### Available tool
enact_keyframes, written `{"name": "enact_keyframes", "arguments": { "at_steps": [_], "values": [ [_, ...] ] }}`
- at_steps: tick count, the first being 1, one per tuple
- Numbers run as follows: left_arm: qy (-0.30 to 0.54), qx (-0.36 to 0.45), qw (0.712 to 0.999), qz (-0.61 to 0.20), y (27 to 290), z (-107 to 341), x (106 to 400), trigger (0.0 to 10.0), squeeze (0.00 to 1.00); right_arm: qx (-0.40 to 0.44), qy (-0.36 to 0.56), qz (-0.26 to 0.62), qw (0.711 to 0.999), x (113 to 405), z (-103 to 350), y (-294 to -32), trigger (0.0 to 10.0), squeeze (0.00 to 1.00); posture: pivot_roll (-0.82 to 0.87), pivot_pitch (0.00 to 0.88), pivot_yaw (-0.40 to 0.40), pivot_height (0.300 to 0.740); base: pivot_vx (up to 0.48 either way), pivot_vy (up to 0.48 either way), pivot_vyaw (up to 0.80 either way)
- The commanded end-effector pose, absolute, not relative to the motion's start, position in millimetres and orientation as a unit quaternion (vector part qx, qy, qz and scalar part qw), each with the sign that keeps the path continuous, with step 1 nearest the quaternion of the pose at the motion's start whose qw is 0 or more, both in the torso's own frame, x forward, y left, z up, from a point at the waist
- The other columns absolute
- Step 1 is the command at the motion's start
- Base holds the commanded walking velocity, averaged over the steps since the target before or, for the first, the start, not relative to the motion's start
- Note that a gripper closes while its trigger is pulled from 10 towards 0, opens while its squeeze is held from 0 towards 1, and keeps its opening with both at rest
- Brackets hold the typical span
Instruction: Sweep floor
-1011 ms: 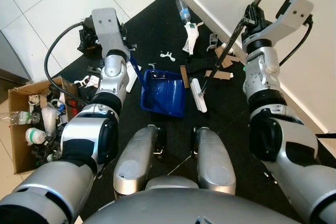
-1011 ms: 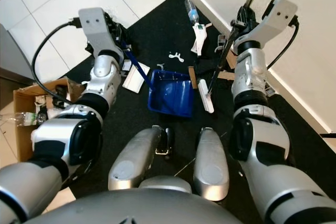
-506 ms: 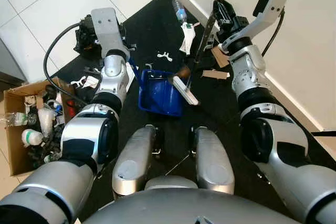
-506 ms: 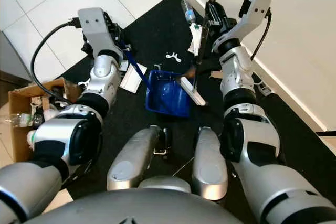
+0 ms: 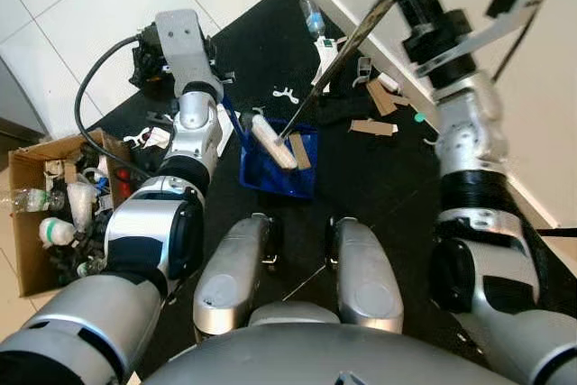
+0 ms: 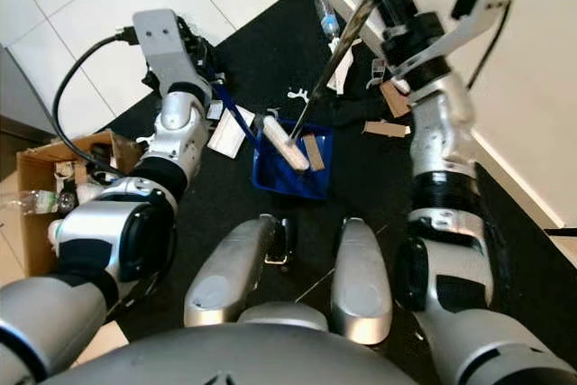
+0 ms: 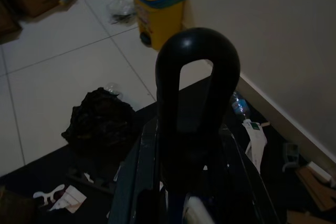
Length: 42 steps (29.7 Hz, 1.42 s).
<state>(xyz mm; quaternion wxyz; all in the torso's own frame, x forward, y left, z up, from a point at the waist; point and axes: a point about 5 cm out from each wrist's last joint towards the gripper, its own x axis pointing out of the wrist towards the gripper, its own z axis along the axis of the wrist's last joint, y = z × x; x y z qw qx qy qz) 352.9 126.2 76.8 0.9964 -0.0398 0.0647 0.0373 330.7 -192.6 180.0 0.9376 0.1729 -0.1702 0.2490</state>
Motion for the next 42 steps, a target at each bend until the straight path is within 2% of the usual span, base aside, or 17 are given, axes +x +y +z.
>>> {"name": "enact_keyframes", "arguments": {
  "at_steps": [1, 5, 8, 9, 20, 27, 30, 34, 36, 41, 42],
  "values": [
    [0.116, -0.041, 0.992, 0.035, 123.4, 55.9, 342.2, 10.0, 0.00, 0.167, -0.201, 0.243, 0.934, 325.2, 195.8, -201.7, 10.0, 0.00, 0.04, 0.150, 0.058, 0.740, 0.000, 0.000, 0.00],
    [0.116, -0.041, 0.992, 0.032, 121.1, 57.1, 343.1, 10.0, 0.00, 0.135, -0.204, 0.195, 0.950, 325.1, 199.2, -222.4, 10.0, 0.00, 0.04, 0.143, 0.060, 0.740, 0.000, 0.000, 0.00],
    [0.116, -0.041, 0.992, 0.031, 120.8, 57.4, 343.3, 10.0, 0.00, 0.122, -0.193, 0.184, 0.956, 325.5, 195.1, -226.0, 10.0, 0.00, 0.04, 0.142, 0.060, 0.740, 0.000, 0.000, 0.00],
    [0.115, -0.041, 0.992, 0.031, 120.6, 57.8, 343.6, 10.0, 0.00, 0.104, -0.152, 0.169, 0.968, 326.2, 176.2, -227.9, 10.0, 0.00, 0.03, 0.140, 0.061, 0.740, 0.000, 0.000, 0.00],
    [0.115, -0.041, 0.992, 0.034, 122.0, 58.0, 343.8, 10.0, 0.00, 0.176, -0.022, 0.108, 0.978, 327.3, 99.9, -195.8, 10.0, 0.00, 0.05, 0.147, 0.058, 0.740, 0.000, 0.000, 0.00],
    [0.117, -0.040, 0.992, 0.037, 124.5, 56.6, 342.9, 10.0, 0.00, 0.237, -0.032, 0.111, 0.965, 332.0, 103.1, -179.7, 10.0, 0.00, 0.05, 0.148, 0.057, 0.740, 0.000, 0.000, 0.00],
    [0.118, -0.040, 0.991, 0.038, 124.3, 56.2, 342.7, 10.0, 0.00, 0.266, -0.066, 0.119, 0.954, 336.4, 117.3, -177.2, 10.0, 0.00, 0.05, 0.145, 0.055, 0.740, 0.000, 0.000, 0.00],
    [0.118, -0.041, 0.991, 0.038, 123.6, 56.2, 342.8, 10.0, 0.00, 0.270, -0.097, 0.120, 0.951, 338.9, 130.8, -183.5, 10.0, 0.00, 0.05, 0.144, 0.054, 0.740, 0.000, 0.000, 0.00],
    [0.119, -0.043, 0.991, 0.037, 122.4, 56.6, 343.2, 10.0, 0.00, 0.224, -0.131, 0.095, 0.961, 337.5, 150.9, -214.8, 10.0, 0.00, 0.04, 0.139, 0.054, 0.740, 0.000, 0.000, 0.00],
    [0.121, -0.044, 0.991, 0.036, 121.4, 56.6, 343.4, 10.0, 0.00, 0.211, -0.146, 0.066, 0.964, 334.1, 157.6, -236.8, 10.0, 0.00, 0.03, 0.132, 0.055, 0.740, 0.000, 0.000, 0.00],
    [0.122, -0.044, 0.991, 0.035, 120.8, 56.8, 343.7, 10.0, 0.00, 0.208, -0.154, 0.050, 0.965, 331.5, 161.8, -248.0, 10.0, 0.00, 0.03, 0.127, 0.056, 0.740, 0.000, 0.000, 0.00]
  ]
}}
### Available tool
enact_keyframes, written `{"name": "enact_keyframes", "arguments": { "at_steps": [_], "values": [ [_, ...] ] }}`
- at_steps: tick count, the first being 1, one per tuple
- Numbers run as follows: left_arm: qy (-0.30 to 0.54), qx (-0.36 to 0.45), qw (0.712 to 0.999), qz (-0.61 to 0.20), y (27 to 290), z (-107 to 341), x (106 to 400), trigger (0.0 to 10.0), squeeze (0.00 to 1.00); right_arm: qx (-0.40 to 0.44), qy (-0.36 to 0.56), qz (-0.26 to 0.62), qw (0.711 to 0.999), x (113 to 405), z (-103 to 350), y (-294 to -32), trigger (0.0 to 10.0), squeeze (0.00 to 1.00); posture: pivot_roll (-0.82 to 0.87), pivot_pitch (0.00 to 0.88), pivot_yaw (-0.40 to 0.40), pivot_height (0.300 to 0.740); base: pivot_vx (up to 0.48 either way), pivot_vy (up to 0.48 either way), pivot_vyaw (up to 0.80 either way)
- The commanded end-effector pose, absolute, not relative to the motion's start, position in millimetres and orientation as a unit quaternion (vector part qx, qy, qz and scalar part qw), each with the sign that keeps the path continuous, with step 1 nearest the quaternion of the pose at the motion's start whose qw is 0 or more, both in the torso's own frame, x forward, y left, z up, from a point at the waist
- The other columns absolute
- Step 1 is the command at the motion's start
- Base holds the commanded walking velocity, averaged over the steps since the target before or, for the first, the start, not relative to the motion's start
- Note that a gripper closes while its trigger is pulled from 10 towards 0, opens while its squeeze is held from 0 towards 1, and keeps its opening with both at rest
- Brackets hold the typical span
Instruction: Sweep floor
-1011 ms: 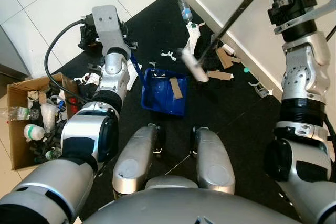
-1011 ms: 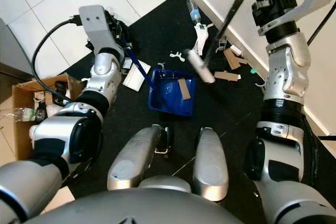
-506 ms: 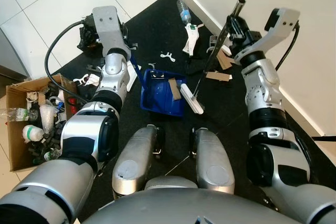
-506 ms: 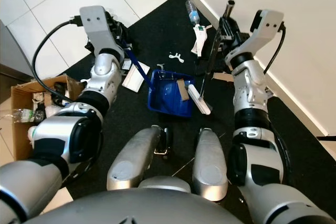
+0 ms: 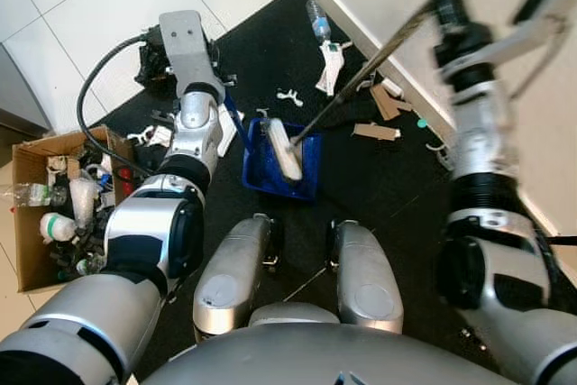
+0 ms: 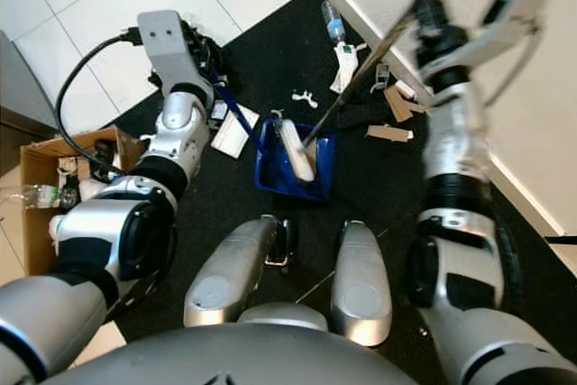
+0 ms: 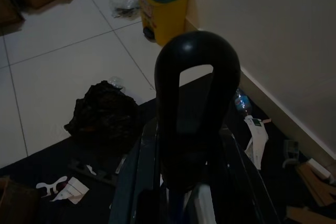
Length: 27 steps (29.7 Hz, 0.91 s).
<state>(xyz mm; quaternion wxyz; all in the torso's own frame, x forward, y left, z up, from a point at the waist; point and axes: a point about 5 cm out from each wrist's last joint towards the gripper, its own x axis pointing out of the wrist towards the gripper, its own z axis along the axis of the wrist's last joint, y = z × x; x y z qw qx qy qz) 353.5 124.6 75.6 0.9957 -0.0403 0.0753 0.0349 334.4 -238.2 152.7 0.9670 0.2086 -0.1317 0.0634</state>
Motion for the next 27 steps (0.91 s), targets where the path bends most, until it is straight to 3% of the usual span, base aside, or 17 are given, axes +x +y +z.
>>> {"name": "enact_keyframes", "arguments": {
  "at_steps": [1, 11, 13, 14, 21, 27],
  "values": [
    [0.125, -0.049, 0.990, 0.033, 119.4, 57.5, 344.6, 10.0, 0.00, 0.203, -0.167, 0.035, 0.964, 327.9, 167.7, -259.7, 10.0, 0.00, 0.03, 0.122, 0.057, 0.740, 0.000, 0.000, 0.00],
    [0.140, -0.064, 0.987, 0.033, 127.1, 59.8, 348.7, 10.0, 0.00, 0.150, -0.192, -0.038, 0.969, 319.7, 177.4, -275.2, 10.0, 0.00, 0.01, 0.098, 0.072, 0.740, 0.000, 0.000, 0.00],
    [0.139, -0.073, 0.987, 0.042, 133.7, 60.9, 349.7, 10.0, 0.00, 0.145, -0.189, -0.052, 0.970, 319.9, 173.6, -271.5, 10.0, 0.00, 0.00, 0.091, 0.077, 0.740, 0.000, 0.000, 0.00],
    [0.136, -0.090, 0.985, 0.062, 148.7, 63.4, 351.3, 10.0, 0.00, 0.142, -0.179, -0.051, 0.972, 320.5, 164.8, -256.8, 10.0, 0.00, 0.01, 0.085, 0.079, 0.740, 0.000, 0.000, 0.00],
    [0.097, -0.104, 0.986, 0.085, 178.5, 84.4, 360.9, 10.0, 0.00, 0.127, -0.169, 0.007, 0.977, 328.0, 164.9, -228.5, 10.0, 0.00, 0.03, 0.056, 0.068, 0.740, 0.000, 0.000, 0.00],
    [0.075, -0.134, 0.985, 0.074, 179.2, 98.8, 367.6, 10.0, 0.00, 0.113, -0.164, 0.017, 0.980, 333.5, 166.7, -222.4, 10.0, 0.00, 0.04, 0.037, 0.055, 0.740, 0.000, 0.000, 0.00]
  ]
}}
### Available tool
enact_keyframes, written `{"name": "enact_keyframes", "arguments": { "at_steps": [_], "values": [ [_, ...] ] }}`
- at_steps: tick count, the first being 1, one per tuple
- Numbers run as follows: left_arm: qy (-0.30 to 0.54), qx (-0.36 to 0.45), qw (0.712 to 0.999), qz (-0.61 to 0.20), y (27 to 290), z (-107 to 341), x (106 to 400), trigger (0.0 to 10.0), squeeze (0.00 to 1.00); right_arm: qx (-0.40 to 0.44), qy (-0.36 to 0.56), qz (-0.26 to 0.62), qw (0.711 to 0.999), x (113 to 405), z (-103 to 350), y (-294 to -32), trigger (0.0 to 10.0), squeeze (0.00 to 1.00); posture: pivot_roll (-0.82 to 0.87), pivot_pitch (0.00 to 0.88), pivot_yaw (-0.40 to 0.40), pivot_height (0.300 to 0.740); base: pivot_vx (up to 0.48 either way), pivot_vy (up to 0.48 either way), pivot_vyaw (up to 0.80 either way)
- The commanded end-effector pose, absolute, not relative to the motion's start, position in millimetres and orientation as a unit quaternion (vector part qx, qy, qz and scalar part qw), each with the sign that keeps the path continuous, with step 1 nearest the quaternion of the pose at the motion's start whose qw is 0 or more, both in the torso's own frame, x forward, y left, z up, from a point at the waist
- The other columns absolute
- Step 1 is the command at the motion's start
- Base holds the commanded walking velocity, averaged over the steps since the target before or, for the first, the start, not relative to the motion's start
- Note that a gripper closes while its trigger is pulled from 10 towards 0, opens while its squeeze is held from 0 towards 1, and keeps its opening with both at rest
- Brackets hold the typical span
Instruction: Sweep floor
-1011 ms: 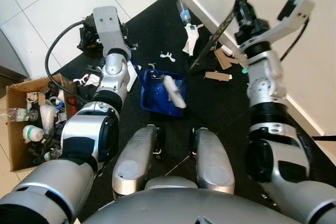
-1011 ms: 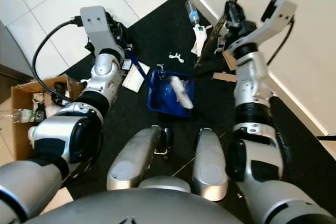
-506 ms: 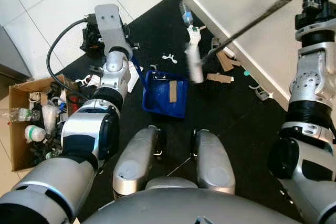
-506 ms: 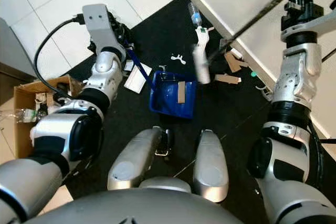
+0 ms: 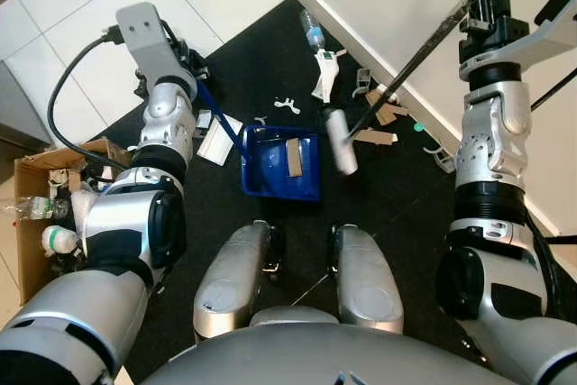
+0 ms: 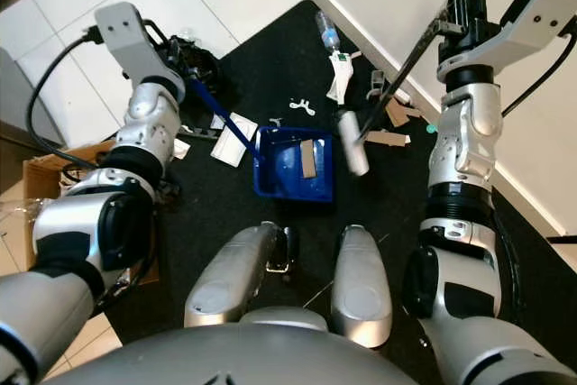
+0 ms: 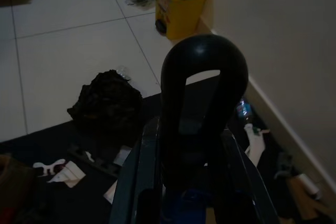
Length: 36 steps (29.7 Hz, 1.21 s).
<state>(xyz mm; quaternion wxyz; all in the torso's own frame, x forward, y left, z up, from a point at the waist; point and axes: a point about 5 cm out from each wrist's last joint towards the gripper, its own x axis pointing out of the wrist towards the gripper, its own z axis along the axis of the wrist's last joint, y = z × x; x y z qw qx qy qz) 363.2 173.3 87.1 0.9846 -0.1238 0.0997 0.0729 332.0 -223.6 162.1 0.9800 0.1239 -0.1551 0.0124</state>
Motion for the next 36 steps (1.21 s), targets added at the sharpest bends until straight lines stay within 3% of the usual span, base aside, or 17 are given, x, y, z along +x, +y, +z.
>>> {"name": "enact_keyframes", "arguments": {
  "at_steps": [1, 8, 13, 19, 27, 36],
  "values": [
    [0.075, -0.134, 0.985, 0.074, 179.2, 98.8, 367.6, 10.0, 0.00, 0.113, -0.164, 0.017, 0.980, 333.5, 166.7, -222.4, 10.0, 0.00, 0.04, 0.037, 0.055, 0.740, 0.000, 0.000, 0.00],
    [0.044, -0.126, 0.990, 0.048, 172.8, 117.5, 373.7, 10.0, 0.00, 0.095, -0.162, 0.025, 0.982, 335.9, 165.8, -213.9, 10.0, 0.00, 0.04, 0.022, 0.048, 0.740, 0.000, 0.000, 0.00],
    [0.055, -0.029, 0.998, 0.013, 173.9, 112.6, 370.1, 10.0, 0.00, 0.085, -0.179, 0.025, 0.980, 336.4, 175.5, -217.4, 10.0, 0.00, 0.04, 0.012, 0.051, 0.740, 0.000, 0.000, 0.00],
    [0.085, -0.001, 0.996, 0.022, 177.9, 96.1, 361.6, 10.0, 0.00, 0.085, -0.201, 0.017, 0.976, 335.6, 187.5, -224.4, 10.0, 0.00, 0.03, 0.005, 0.059, 0.740, 0.000, 0.000, 0.00],
    [0.124, -0.007, 0.991, 0.059, 189.4, 82.0, 355.1, 10.0, 0.00, 0.067, -0.144, -0.003, 0.987, 330.2, 153.8, -233.1, 10.0, 0.00, 0.02, 0.000, 0.056, 0.740, 0.000, 0.000, 0.00],
    [0.143, -0.051, 0.980, 0.127, 217.7, 90.6, 358.1, 10.0, 0.00, 0.066, -0.097, -0.006, 0.993, 326.5, 121.7, -221.3, 10.0, 0.00, 0.04, 0.001, 0.052, 0.740, 0.000, 0.000, 0.00]
  ]
}}
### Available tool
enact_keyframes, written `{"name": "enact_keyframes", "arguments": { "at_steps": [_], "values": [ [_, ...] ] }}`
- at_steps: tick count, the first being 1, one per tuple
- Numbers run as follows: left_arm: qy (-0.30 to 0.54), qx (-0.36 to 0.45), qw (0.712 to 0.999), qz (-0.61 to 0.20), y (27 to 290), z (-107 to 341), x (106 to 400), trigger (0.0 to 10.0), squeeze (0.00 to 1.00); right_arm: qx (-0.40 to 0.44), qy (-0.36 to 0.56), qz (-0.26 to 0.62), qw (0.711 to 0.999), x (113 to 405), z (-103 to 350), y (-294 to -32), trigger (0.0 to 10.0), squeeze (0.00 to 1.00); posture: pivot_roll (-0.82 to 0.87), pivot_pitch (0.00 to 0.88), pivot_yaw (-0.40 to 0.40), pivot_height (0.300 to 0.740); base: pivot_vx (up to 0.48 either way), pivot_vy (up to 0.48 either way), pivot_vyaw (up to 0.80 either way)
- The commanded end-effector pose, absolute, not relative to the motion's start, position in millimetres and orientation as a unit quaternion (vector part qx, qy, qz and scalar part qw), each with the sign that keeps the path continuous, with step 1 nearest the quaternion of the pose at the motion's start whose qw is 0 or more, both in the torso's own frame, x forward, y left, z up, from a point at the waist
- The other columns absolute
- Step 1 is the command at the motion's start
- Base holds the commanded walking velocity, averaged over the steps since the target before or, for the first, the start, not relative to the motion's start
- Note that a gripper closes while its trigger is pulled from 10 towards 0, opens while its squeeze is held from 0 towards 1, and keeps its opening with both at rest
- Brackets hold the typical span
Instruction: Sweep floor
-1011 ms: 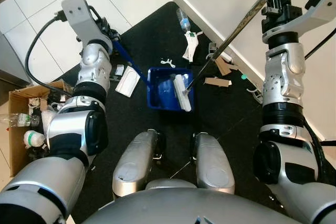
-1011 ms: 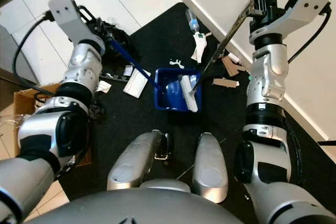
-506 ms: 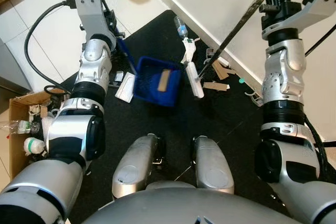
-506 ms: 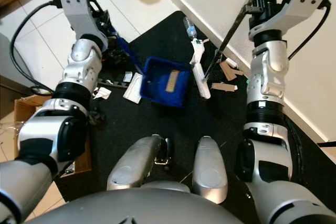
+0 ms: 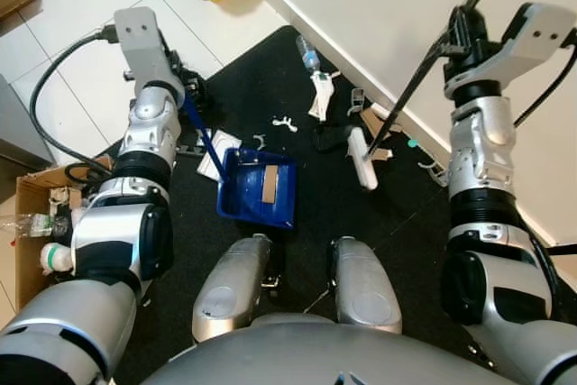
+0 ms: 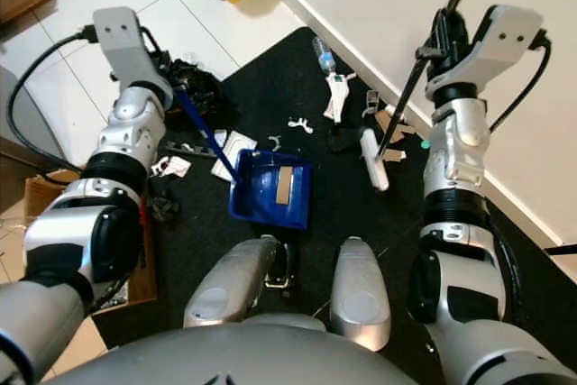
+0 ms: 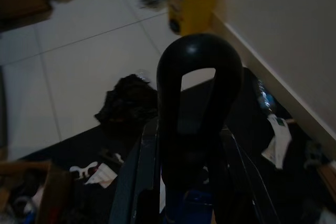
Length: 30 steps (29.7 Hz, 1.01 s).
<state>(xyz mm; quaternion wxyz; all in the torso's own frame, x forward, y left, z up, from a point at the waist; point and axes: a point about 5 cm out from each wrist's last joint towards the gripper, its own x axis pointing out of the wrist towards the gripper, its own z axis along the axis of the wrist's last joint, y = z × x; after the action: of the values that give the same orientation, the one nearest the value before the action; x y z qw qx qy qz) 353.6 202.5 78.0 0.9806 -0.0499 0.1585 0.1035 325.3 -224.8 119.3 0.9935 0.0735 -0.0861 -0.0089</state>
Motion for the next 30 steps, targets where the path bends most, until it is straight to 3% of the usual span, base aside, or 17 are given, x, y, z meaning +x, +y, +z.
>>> {"name": "enact_keyframes", "arguments": {
  "at_steps": [1, 7, 11, 30],
  "values": [
    [0.141, -0.053, 0.980, 0.129, 219.8, 92.6, 358.7, 10.0, 0.00, 0.065, -0.096, -0.006, 0.993, 326.4, 120.8, -221.4, 10.0, 0.00, 0.04, 0.001, 0.052, 0.740, 0.000, 0.000, 0.00],
    [0.131, -0.069, 0.979, 0.137, 227.6, 101.8, 361.1, 10.0, 0.00, 0.061, -0.092, -0.010, 0.994, 326.5, 117.6, -223.1, 10.0, 0.00, 0.05, 0.001, 0.051, 0.740, 0.000, 0.000, 0.00],
    [0.094, -0.127, 0.980, 0.124, 223.9, 119.0, 364.6, 10.0, 0.00, 0.067, -0.098, -0.007, 0.993, 330.1, 120.1, -219.3, 10.0, 0.00, 0.06, 0.003, 0.053, 0.740, 0.000, 0.000, 0.00],
    [0.079, -0.087, 0.986, 0.117, 211.5, 134.4, 368.6, 10.0, 0.00, 0.074, -0.122, -0.006, 0.990, 338.9, 133.0, -218.0, 10.0, 0.00, 0.07, 0.002, 0.050, 0.740, 0.000, 0.000, 0.00]
  ]
}}
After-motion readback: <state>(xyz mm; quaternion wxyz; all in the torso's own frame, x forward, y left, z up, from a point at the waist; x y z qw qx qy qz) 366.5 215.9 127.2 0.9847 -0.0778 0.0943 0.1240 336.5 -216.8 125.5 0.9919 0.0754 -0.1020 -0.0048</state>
